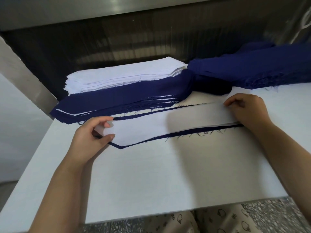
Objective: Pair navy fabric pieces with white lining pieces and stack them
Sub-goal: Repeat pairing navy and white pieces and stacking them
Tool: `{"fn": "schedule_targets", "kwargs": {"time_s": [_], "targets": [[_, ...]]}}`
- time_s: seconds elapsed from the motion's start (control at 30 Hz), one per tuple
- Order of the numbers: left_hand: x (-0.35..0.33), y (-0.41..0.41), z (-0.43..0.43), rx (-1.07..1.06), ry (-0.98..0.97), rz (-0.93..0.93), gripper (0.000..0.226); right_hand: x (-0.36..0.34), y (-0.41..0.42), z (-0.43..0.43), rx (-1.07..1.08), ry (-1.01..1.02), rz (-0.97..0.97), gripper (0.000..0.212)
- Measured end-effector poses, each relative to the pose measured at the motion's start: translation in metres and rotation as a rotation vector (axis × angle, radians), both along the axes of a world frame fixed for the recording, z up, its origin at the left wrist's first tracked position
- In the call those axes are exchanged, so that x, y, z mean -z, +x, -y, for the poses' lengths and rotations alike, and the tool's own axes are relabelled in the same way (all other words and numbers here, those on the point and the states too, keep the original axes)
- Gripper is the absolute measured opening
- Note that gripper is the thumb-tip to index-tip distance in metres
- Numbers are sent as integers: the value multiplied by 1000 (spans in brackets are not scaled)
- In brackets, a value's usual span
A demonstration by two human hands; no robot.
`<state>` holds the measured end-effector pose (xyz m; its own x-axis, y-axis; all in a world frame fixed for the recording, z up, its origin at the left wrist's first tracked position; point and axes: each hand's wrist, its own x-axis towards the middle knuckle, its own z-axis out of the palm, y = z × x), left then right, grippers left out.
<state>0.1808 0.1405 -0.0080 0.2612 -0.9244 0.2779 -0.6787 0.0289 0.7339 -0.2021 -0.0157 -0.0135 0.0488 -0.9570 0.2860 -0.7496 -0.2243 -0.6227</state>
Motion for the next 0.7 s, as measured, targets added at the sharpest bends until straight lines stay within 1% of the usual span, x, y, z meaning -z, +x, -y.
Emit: {"fn": "schedule_targets", "kwargs": {"time_s": [0.17,0.37,0.7], "targets": [[1,1,0,-11,18,9,47,-1,0,-1,6,20,15,27],[-1,2,0,46,35,8,49,-2,1,-1,35,10,79,29],[-1,2,0,46,42,-4,48,-3,-1,-2,58,25,110,30]]}}
